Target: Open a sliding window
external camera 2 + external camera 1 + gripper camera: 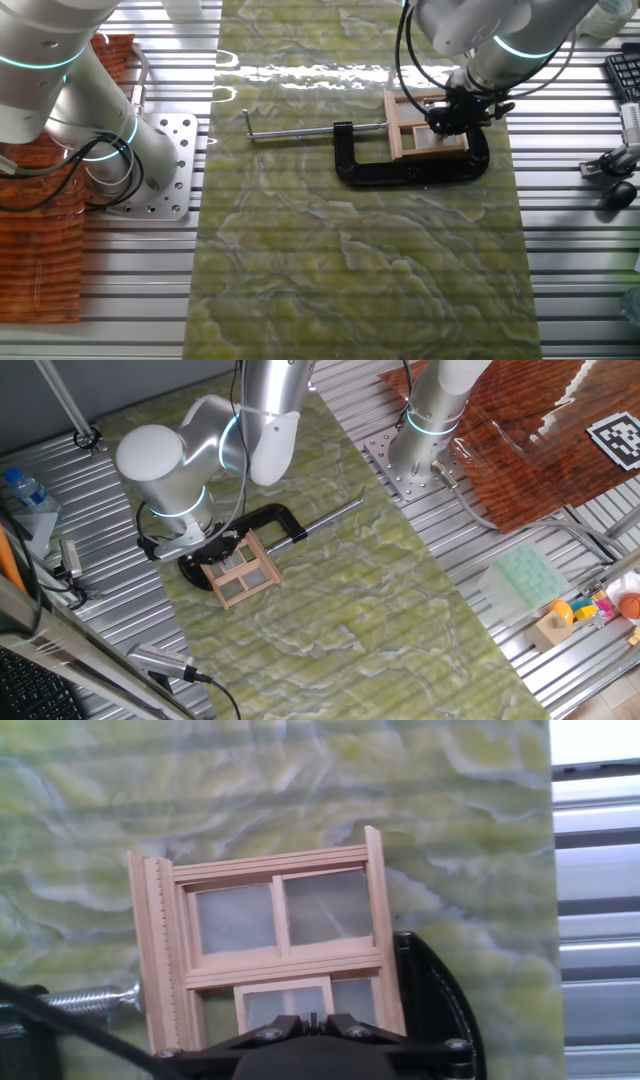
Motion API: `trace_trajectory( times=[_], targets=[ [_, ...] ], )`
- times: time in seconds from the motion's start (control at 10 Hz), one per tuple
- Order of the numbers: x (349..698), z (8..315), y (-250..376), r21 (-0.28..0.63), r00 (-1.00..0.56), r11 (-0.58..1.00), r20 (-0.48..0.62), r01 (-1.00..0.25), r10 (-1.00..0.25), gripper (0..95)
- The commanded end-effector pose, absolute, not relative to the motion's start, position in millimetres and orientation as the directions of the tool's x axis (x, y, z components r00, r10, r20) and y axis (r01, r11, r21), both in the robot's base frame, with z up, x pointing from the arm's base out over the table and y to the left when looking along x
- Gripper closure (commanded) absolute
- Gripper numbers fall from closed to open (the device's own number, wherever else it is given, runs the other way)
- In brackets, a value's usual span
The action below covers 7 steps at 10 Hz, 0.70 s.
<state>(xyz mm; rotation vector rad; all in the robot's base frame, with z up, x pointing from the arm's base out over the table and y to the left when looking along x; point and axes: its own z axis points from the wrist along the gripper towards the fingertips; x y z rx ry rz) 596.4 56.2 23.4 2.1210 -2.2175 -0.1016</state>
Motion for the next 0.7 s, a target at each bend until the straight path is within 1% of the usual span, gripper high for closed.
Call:
trace_trajectory(
  times=[0.1,0.7],
  targets=[
    [600.0,23.3,56.7,0.091,-0.041,0.041,0.000,-0.995,-0.999,95.0],
    [605.6,25.9,57.5,0.085,-0.043,0.043,-0.005,-0.996,-0.999,95.0]
  ],
)
